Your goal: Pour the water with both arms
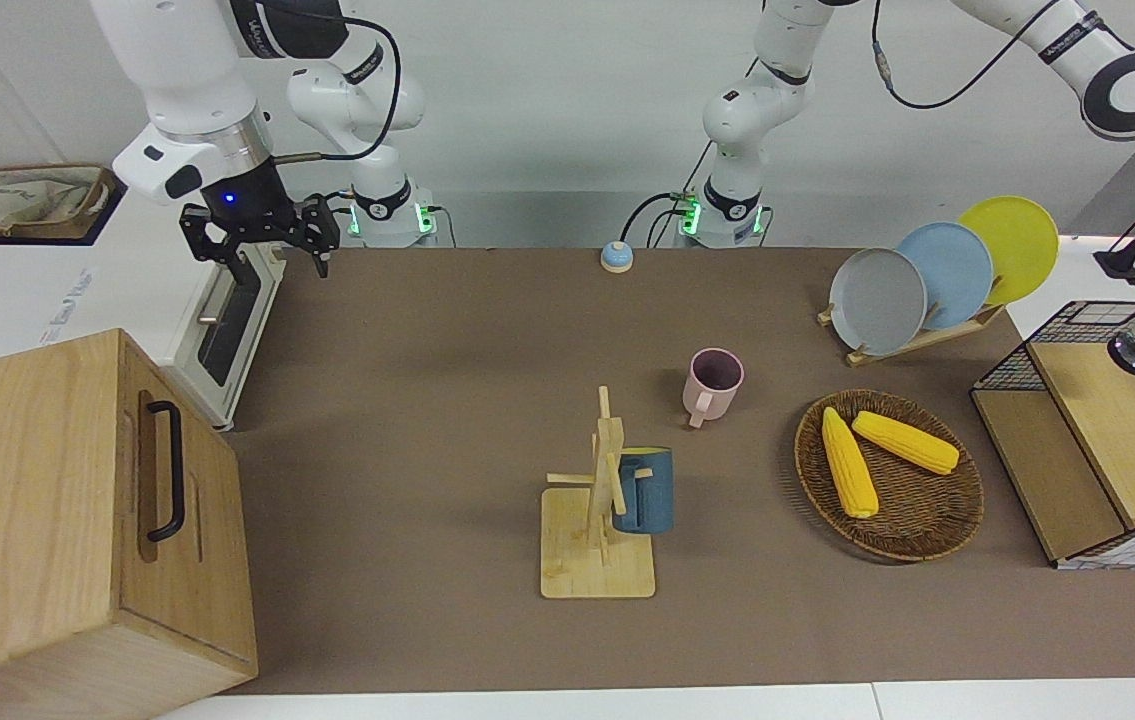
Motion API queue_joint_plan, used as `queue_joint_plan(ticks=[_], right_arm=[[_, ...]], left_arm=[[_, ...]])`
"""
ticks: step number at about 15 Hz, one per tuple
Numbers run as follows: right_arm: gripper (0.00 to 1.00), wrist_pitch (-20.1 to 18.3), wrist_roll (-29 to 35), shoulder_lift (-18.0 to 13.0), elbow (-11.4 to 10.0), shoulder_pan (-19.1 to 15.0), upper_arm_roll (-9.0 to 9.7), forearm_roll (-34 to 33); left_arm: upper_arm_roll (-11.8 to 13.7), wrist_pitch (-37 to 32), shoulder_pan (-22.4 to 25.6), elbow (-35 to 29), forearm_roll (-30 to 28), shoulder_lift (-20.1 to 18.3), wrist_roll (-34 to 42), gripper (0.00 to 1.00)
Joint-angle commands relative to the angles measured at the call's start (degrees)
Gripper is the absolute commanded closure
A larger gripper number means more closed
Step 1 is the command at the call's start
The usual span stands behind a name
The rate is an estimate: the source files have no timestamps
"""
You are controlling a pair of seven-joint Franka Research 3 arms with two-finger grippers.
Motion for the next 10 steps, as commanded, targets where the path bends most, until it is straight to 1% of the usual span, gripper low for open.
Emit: queue_joint_plan(ticks=[1,4,7,10], right_arm=[[0.013,-0.8,-1.1,0.0,0.6,-0.3,0.06,1.1],[0.013,-0.8,-1.1,0.0,0.6,-0.3,0.06,1.2],[0.013,-0.8,-1.1,0.0,0.6,-0.3,0.06,1.2],[0.013,-0.8,-1.1,0.0,0.6,-0.3,0.06,1.2]], left_arm=[[-0.1,3.5,0.6,3.9,-3.2,3.9,5.8,1.0],[-0.1,4.0,0.5,4.6,-3.4,5.8,10.0,1.0],[-0.1,3.9,0.6,4.5,-7.5,6.4,16.0,1.0],[-0.1,4.7,0.5,4.4,-9.5,6.8,17.4,1.0]])
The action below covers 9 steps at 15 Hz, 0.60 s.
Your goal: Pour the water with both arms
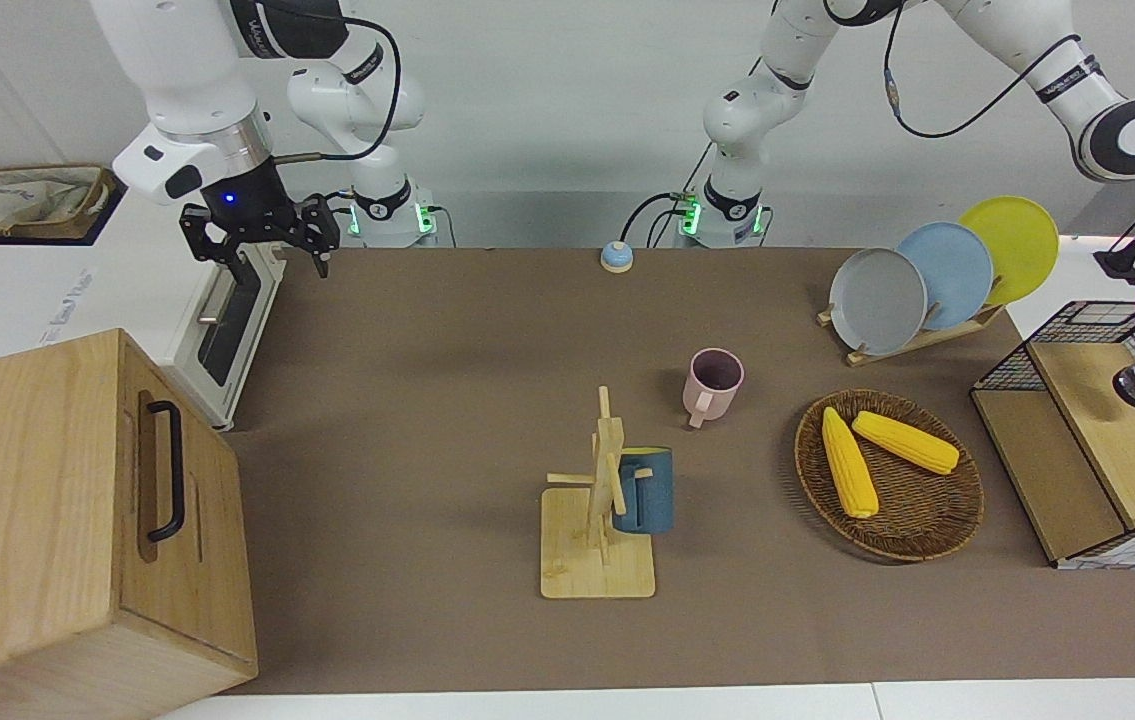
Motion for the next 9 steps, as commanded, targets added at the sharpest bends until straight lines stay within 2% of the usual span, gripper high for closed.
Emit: queue_joint_plan(ticks=[1,9], right_arm=[[0.013,-0.8,-1.1,0.0,0.6,-0.3,0.06,1.2],[0.013,-0.8,-1.1,0.0,0.6,-0.3,0.06,1.2]], left_arm=[[-0.1,2.6,0.2,2.1,-3.0,1.0,2.9,1.0],[-0.3,6.3,-0.1,1.3,-5.4,4.0,4.2,1.0]])
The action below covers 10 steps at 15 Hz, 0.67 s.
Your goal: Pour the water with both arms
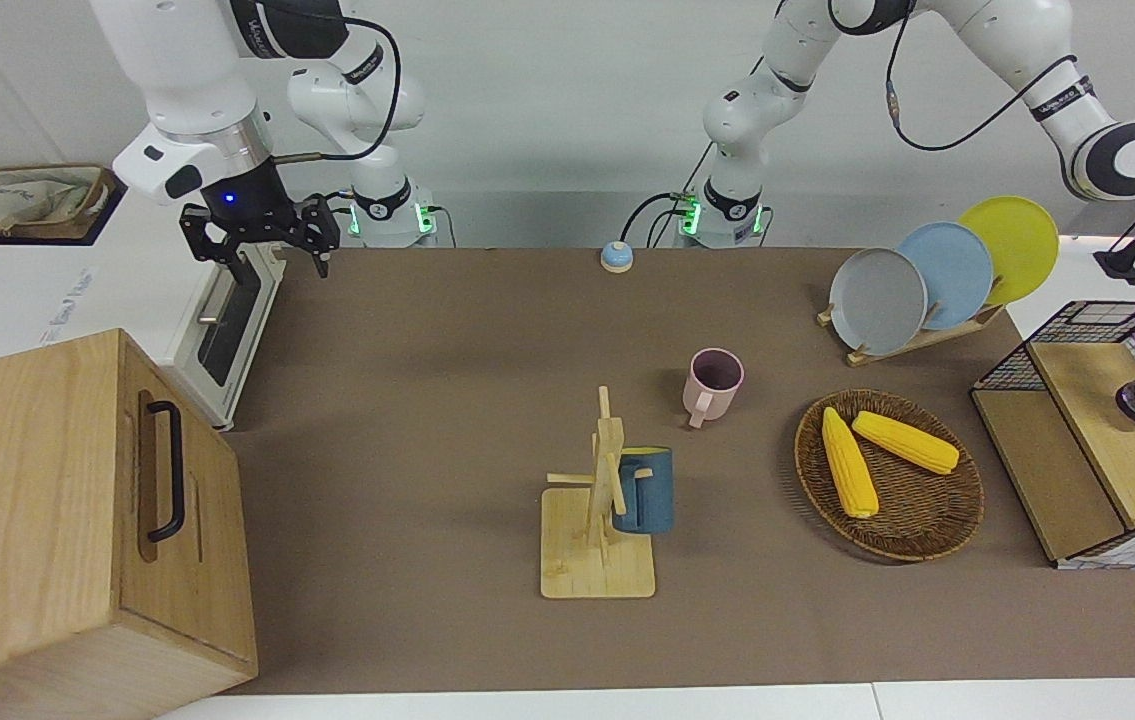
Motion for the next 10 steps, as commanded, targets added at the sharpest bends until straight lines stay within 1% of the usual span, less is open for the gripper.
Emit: queue_joint_plan(ticks=[1,4,8,9,10], right_arm=[[0.013,-0.8,-1.1,0.0,0.6,-0.3,0.06,1.2],[0.013,-0.8,-1.1,0.0,0.6,-0.3,0.06,1.1],[0.013,-0.8,-1.1,0.0,0.6,-0.3,0.06,1.2],[0.013,-0.8,-1.1,0.0,0.6,-0.3,0.06,1.2],[0.013,-0.8,-1.1,0.0,0.6,-0.3,0.06,1.2]], left_arm=[[-0.2,2.4,-0.1,1.2,-3.9,1.6,3.1,1.0],[-0.2,2.5,0.1,1.2,-4.0,2.2,3.9,0.98],[-0.2,2.5,-0.1,1.2,-4.0,2.2,3.9,0.89],[-0.2,2.5,-0.2,1.2,-4.0,2.2,3.8,0.76],[-0.2,2.5,-0.2,1.2,-4.0,2.3,3.8,0.37]])
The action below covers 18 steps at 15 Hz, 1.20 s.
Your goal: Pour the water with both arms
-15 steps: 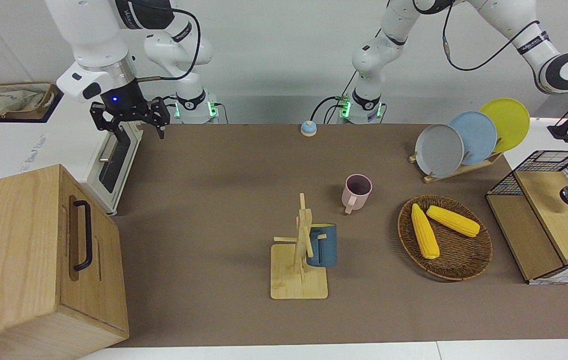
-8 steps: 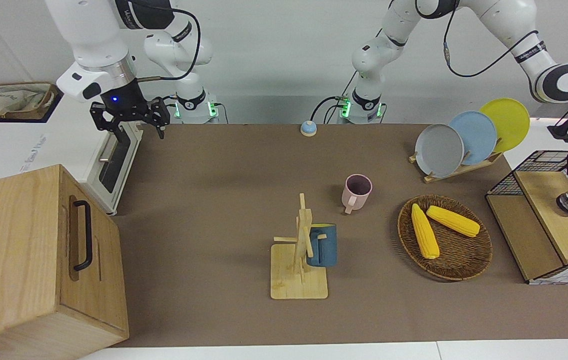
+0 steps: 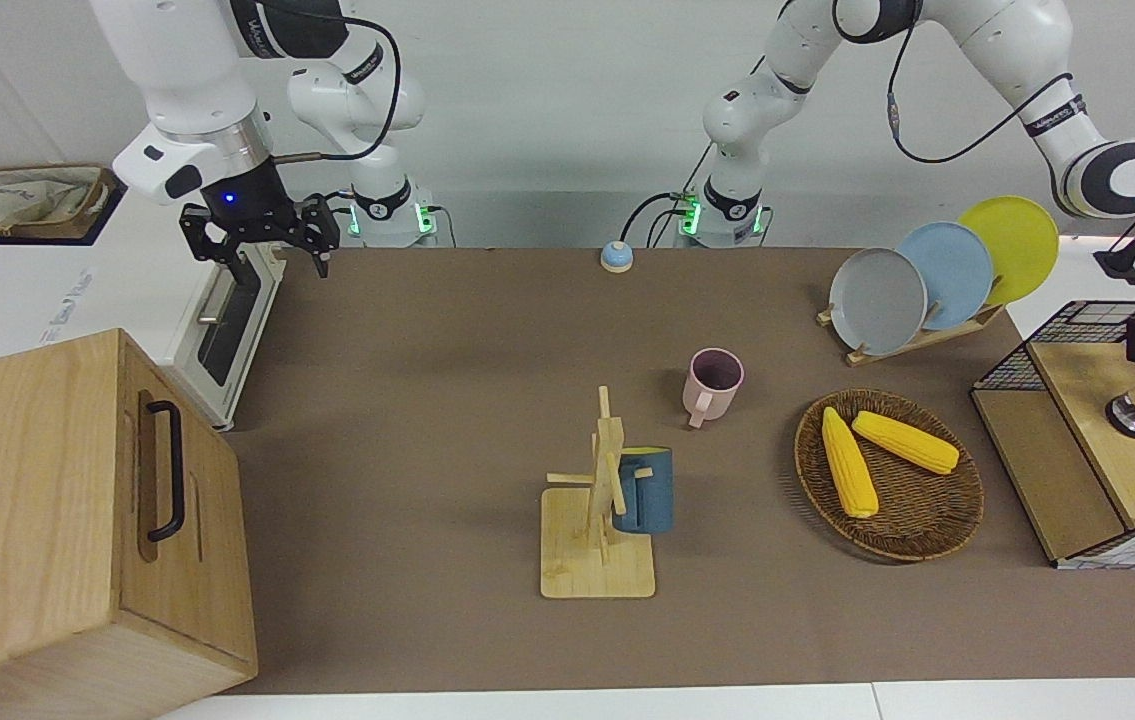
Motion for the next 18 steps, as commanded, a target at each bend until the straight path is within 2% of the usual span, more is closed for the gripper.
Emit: queue_joint_plan(ticks=[1,6,9,11,13,16,18], right_arm=[[0.013,-0.8,-1.1,0.0,0.6,-0.3,0.06,1.1],[0.013,-0.8,-1.1,0.0,0.6,-0.3,0.06,1.2],[0.013,-0.8,-1.1,-0.1,0.6,-0.3,0.06,1.2],[0.013,-0.8,-1.1,0.0,0.6,-0.3,0.06,1.2],[0.013,-0.8,-1.1,0.0,0.6,-0.3,0.06,1.2],[0.013,-0.8,-1.1,0.0,0.6,-0.3,0.06,1.2],[0.013,-0.8,-1.1,0.0,0.6,-0.3,0.06,1.2]], left_arm=[[-0.1,1.1,-0.2,1.2,-1.7,0.3,1.5,0.0],[0.0,1.0,0.0,1.7,-1.2,0.3,0.6,0.0],[0.1,-1.1,-0.1,1.9,1.0,-0.4,-3.3,0.0],[0.3,-6.4,0.5,2.5,8.7,-1.3,-7.9,0.0],[1.5,-13.3,0.4,6.0,16.7,-2.1,-12.9,0.0],[1.7,-27.4,0.3,12.0,27.7,-2.2,-19.5,0.0],[1.6,-35.5,-0.1,14.6,32.1,-2.7,-21.8,0.0]])
